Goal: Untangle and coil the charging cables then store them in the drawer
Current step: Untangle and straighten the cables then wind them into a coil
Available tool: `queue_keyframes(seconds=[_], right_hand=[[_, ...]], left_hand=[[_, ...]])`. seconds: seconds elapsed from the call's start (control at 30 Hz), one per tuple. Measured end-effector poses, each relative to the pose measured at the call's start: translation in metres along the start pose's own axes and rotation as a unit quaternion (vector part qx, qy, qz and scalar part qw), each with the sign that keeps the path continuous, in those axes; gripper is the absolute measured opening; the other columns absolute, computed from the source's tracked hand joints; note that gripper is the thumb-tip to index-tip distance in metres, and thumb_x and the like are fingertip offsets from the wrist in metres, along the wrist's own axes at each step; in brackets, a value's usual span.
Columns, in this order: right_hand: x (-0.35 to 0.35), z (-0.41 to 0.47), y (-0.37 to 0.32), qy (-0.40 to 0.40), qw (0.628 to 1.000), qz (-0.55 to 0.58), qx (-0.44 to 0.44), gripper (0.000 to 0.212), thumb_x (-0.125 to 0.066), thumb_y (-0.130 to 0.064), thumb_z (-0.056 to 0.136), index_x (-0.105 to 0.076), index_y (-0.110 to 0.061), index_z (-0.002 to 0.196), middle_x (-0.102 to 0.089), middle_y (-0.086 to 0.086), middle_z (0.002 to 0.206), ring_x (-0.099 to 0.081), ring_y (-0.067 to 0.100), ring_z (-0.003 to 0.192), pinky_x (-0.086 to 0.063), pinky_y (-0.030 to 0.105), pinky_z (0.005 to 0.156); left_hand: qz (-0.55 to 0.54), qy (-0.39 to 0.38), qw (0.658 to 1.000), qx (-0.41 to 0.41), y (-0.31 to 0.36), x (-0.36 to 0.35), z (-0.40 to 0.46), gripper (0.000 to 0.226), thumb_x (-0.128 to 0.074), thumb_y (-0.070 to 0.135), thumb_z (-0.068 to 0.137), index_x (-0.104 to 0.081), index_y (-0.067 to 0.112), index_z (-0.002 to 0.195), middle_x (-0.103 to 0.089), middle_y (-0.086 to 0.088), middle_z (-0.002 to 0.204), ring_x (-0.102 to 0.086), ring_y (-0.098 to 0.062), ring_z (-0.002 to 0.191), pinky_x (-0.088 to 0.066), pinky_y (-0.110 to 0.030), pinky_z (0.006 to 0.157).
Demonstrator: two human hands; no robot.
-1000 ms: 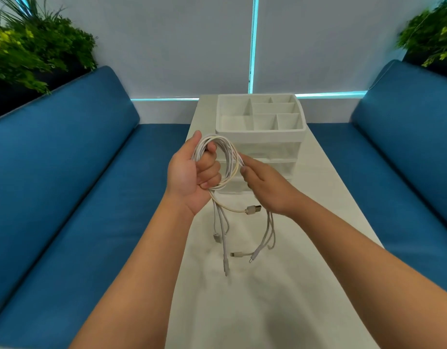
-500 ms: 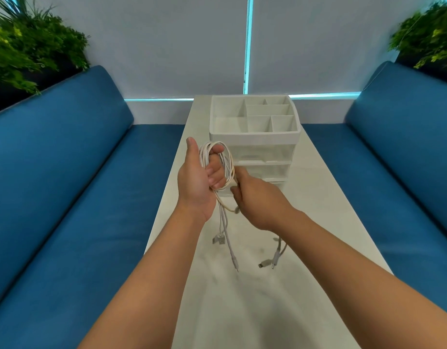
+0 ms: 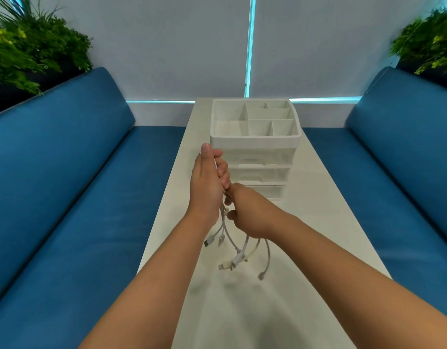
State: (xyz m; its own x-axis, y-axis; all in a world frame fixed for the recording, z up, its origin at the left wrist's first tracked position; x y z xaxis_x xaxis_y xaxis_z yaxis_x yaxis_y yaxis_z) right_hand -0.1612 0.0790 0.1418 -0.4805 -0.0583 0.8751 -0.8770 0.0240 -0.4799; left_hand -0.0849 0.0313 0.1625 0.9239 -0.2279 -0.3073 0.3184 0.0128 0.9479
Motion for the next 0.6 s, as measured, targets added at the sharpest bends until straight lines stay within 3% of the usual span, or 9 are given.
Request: queue_keyframes(seconds=[0.17, 0.23, 0.33, 0.47, 0.53, 0.6], right_hand=[[0.000, 0.001, -0.001, 0.011, 1.000, 0.007, -0.024, 0.017, -0.064, -0.012, 0.088, -0.050, -0.010, 0.097, -0.060, 0.009, 0.092, -0.059, 0.026, 0.082, -0.051, 0.040, 0.077], [0.000, 0.001, -0.002, 0.010, 1.000, -0.009, -0.025, 0.012, -0.065, -0.011, 0.087, -0.055, -0.007, 0.094, -0.062, 0.011, 0.088, -0.061, 0.028, 0.080, -0.052, 0.041, 0.076], [0.002, -0.003, -0.004, -0.018, 1.000, 0.005, 0.001, 0.009, -0.065, -0.007, 0.085, -0.057, -0.008, 0.089, -0.064, 0.012, 0.087, -0.061, 0.028, 0.076, -0.051, 0.040, 0.073], [0.014, -0.013, -0.009, -0.085, 0.996, -0.013, 0.030, 0.020, -0.062, -0.001, 0.082, -0.060, -0.004, 0.102, -0.066, 0.007, 0.103, -0.055, 0.015, 0.068, -0.048, 0.031, 0.069], [0.023, -0.015, -0.009, -0.107, 0.992, -0.053, 0.028, 0.024, -0.062, -0.004, 0.082, -0.062, -0.005, 0.106, -0.068, 0.008, 0.104, -0.060, 0.020, 0.072, -0.051, 0.033, 0.068], [0.033, -0.016, -0.009, -0.128, 0.984, -0.117, 0.033, 0.019, -0.063, -0.008, 0.083, -0.065, -0.007, 0.102, -0.069, 0.008, 0.099, -0.059, 0.021, 0.070, -0.048, 0.031, 0.063]], left_hand=[[0.025, -0.003, 1.000, -0.015, -0.005, -0.002, 0.001, 0.030, -0.033, 0.044, 0.104, -0.050, 0.019, 0.102, -0.043, 0.006, 0.066, -0.043, -0.009, 0.060, -0.046, -0.027, 0.071], [0.057, -0.014, 0.998, -0.024, -0.008, -0.003, 0.001, 0.026, -0.033, 0.043, 0.104, -0.046, 0.019, 0.103, -0.044, 0.006, 0.069, -0.045, -0.011, 0.066, -0.048, -0.023, 0.076], [0.120, -0.042, 0.991, -0.048, -0.010, -0.002, 0.002, 0.027, -0.034, 0.039, 0.105, -0.042, 0.013, 0.107, -0.045, 0.004, 0.075, -0.046, -0.011, 0.068, -0.047, -0.020, 0.070], [0.246, -0.094, 0.963, -0.058, -0.014, 0.000, 0.001, 0.021, -0.034, 0.037, 0.104, -0.039, 0.017, 0.105, -0.055, -0.007, 0.085, -0.056, -0.020, 0.071, -0.050, -0.035, 0.055], [0.291, -0.128, 0.947, -0.054, -0.018, 0.000, 0.002, 0.019, -0.034, 0.039, 0.104, -0.038, 0.022, 0.095, -0.057, -0.010, 0.092, -0.055, -0.021, 0.072, -0.049, -0.035, 0.057], [0.338, -0.176, 0.924, -0.038, -0.024, -0.002, 0.002, 0.025, -0.033, 0.041, 0.103, -0.035, 0.023, 0.086, -0.055, -0.004, 0.081, -0.054, -0.021, 0.069, -0.048, -0.039, 0.064]])
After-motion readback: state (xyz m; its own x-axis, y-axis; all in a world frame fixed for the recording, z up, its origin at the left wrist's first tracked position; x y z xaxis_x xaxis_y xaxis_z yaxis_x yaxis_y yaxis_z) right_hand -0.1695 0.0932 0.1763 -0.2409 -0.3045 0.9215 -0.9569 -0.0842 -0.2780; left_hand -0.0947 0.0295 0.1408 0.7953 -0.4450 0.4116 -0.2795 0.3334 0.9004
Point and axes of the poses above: each hand's wrist, its own z-axis towards the middle knuckle, its own x-axis out of the back of the hand, y = z × x, the point moved 5 cm from there along z, towards the middle knuckle
